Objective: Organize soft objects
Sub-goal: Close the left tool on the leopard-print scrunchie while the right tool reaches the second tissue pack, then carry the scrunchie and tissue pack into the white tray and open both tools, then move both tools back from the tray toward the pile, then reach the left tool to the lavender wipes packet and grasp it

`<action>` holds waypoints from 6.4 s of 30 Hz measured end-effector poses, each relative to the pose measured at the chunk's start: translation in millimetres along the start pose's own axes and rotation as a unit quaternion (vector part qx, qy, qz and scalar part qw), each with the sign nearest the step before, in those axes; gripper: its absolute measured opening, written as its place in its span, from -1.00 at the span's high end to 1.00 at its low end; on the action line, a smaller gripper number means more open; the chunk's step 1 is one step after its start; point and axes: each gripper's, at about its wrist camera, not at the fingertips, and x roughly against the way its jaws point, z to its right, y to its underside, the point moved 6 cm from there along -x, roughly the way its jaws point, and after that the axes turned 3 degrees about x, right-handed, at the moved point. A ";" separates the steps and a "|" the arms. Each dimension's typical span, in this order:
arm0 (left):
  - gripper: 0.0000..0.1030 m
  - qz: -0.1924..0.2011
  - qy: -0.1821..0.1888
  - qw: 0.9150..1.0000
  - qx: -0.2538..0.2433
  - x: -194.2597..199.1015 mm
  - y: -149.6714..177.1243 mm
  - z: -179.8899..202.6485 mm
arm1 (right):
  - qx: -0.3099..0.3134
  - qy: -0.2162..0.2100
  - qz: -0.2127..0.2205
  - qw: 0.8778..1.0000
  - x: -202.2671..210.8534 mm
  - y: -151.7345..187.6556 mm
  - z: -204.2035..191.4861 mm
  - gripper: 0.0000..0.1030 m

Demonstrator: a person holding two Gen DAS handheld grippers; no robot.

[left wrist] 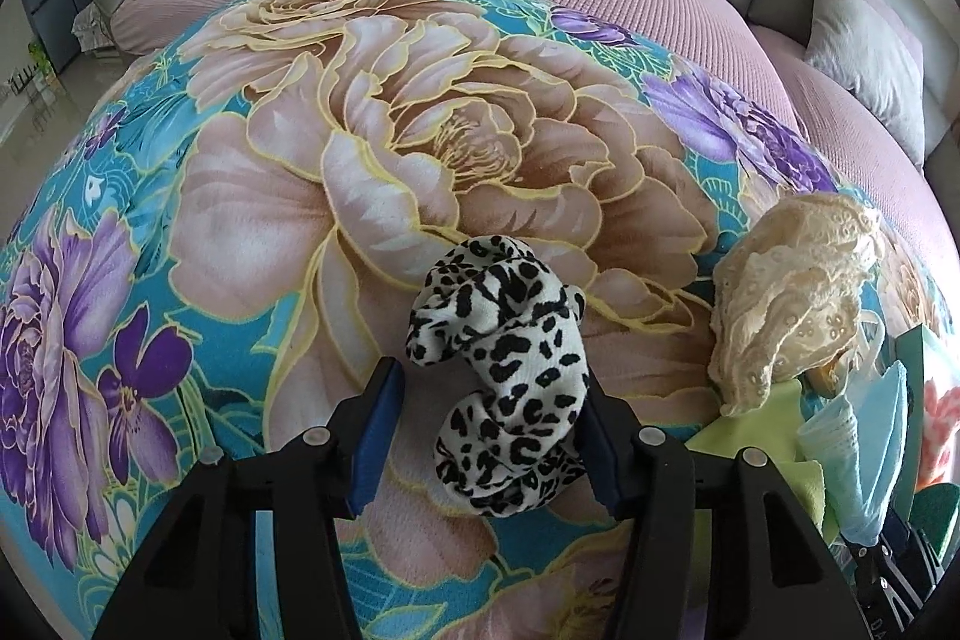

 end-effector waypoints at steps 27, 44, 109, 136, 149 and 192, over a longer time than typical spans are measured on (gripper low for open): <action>0.57 0.048 -0.007 0.999 0.005 41.3 -4.8 -5.2 | -0.036 -0.026 0.031 0.999 18.8 -7.4 10.8 0.03; 0.57 0.159 -0.006 0.987 -0.010 123.9 -23.3 12.2 | -0.032 -0.026 0.117 0.992 76.8 -21.8 13.2 0.03; -0.40 0.053 0.213 0.926 -0.306 117.4 102.2 353.1 | -0.254 0.138 0.113 0.950 113.1 33.9 243.9 -0.49; -0.91 0.090 0.118 0.960 -0.238 108.7 61.3 266.1 | -0.217 0.172 0.067 0.959 114.3 36.6 228.2 -1.00; -0.91 0.113 0.053 0.977 -0.173 115.8 29.3 171.5 | -0.189 0.158 0.076 0.966 119.6 20.6 190.8 -1.00; -0.91 0.033 0.039 0.998 -0.046 89.4 44.7 16.9 | 0.018 -0.007 0.028 0.999 61.2 18.2 -25.3 -1.00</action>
